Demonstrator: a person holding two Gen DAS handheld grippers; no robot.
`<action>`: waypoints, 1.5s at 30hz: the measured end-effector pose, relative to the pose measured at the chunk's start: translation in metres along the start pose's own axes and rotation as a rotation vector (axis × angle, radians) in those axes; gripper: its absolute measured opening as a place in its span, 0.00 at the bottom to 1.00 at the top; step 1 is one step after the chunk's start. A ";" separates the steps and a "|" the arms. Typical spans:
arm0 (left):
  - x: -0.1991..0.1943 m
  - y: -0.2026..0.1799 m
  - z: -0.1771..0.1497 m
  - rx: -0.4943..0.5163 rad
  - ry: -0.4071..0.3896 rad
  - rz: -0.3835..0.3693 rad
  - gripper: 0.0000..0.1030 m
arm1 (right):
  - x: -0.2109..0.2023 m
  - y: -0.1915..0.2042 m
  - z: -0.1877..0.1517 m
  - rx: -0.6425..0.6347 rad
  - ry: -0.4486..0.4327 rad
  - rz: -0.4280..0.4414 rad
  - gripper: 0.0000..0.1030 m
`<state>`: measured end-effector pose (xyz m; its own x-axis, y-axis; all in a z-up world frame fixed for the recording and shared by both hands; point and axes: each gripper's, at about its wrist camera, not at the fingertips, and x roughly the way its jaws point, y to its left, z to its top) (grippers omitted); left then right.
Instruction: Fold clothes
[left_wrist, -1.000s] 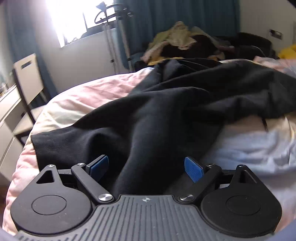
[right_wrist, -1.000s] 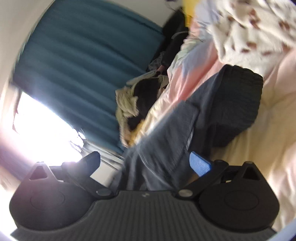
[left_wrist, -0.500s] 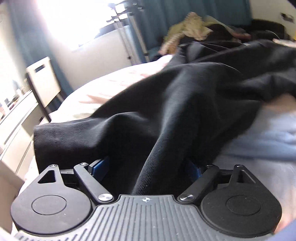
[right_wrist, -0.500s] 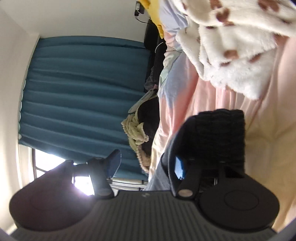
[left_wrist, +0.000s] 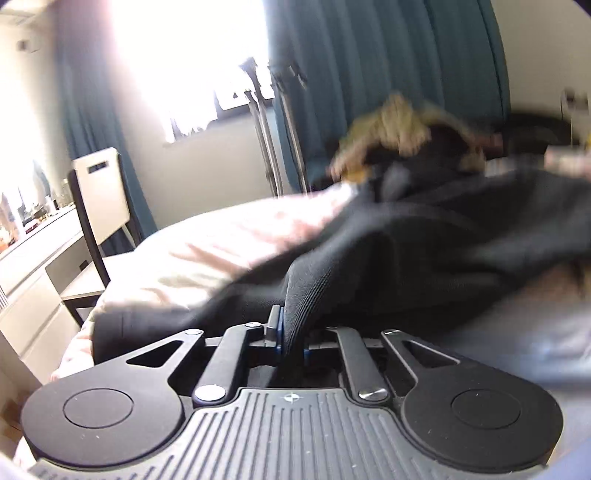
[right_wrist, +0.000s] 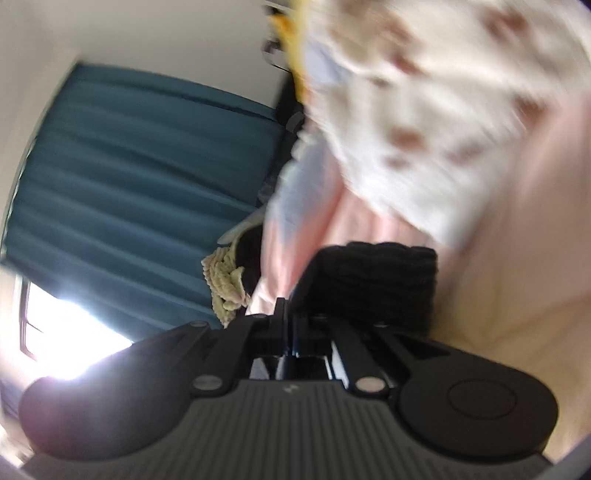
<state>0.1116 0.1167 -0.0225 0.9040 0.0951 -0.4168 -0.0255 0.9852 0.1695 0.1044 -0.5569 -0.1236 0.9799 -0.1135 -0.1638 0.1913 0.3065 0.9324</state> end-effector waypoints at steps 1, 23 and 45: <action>-0.007 0.008 0.004 -0.056 -0.012 0.000 0.09 | -0.007 0.013 -0.001 -0.020 -0.014 0.033 0.03; -0.124 0.166 -0.043 -0.209 0.172 -0.070 0.08 | -0.176 0.046 -0.037 -0.549 0.636 -0.091 0.10; -0.190 0.124 -0.035 -0.101 -0.033 -0.110 0.82 | -0.124 -0.018 -0.001 -0.305 0.527 -0.152 0.57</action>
<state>-0.0781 0.2256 0.0461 0.9172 -0.0173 -0.3980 0.0331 0.9989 0.0331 -0.0200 -0.5470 -0.1203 0.8211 0.2807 -0.4970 0.2618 0.5884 0.7650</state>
